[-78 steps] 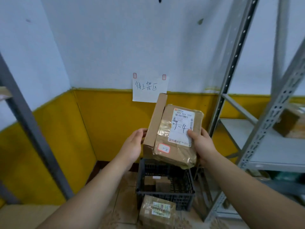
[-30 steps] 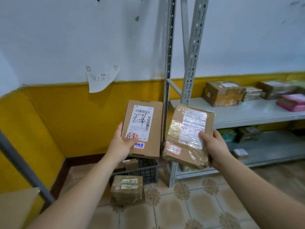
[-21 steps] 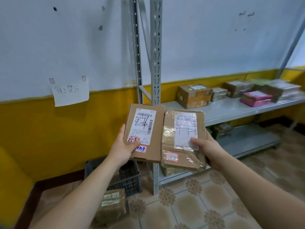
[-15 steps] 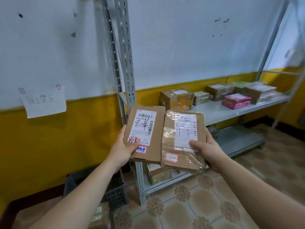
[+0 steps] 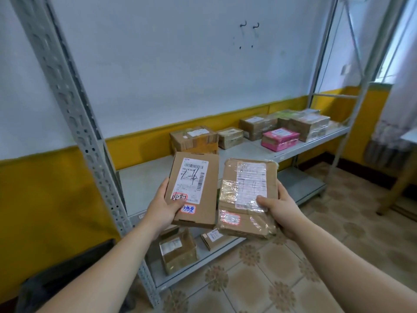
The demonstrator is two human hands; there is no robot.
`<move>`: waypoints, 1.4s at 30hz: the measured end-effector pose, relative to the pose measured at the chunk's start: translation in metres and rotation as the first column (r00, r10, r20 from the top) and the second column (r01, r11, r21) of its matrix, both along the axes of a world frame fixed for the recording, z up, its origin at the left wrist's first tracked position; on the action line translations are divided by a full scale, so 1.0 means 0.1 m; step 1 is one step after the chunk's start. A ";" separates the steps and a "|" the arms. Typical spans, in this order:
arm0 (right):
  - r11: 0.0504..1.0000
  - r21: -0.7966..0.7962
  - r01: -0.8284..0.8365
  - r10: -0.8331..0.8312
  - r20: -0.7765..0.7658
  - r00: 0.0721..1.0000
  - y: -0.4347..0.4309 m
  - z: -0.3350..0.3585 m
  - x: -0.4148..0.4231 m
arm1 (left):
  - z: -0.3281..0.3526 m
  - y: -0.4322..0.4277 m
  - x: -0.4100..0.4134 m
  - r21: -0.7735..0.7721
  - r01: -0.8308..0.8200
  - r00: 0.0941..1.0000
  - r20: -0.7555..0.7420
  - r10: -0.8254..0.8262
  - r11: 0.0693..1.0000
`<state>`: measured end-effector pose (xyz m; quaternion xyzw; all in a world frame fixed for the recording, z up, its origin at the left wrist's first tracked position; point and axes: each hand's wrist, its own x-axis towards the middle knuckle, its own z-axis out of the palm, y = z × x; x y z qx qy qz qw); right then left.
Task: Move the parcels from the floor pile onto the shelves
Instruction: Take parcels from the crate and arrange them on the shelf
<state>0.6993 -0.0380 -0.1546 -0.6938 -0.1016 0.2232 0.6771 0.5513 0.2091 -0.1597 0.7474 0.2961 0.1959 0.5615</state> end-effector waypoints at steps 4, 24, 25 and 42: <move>0.999 -0.022 0.033 -0.033 -0.006 0.999 0.11 -0.15 0.47 | -0.09 0.14 0.45 0.011 0.009 0.999 -0.038 -0.009 1.000; 0.973 -0.197 0.123 -0.149 -0.121 0.981 1.33 -0.52 2.97 | -0.84 1.48 2.86 -0.111 0.106 0.958 -0.254 -0.131 0.988; 0.972 -0.208 0.109 -0.138 -0.128 0.982 1.38 -0.54 3.06 | -0.88 1.52 2.90 -0.106 0.109 0.953 -0.273 -0.134 0.988; 0.959 -0.270 -0.091 0.020 -0.256 0.967 2.14 -1.19 5.01 | -1.27 1.78 4.00 0.028 0.024 0.790 -0.613 -0.002 0.999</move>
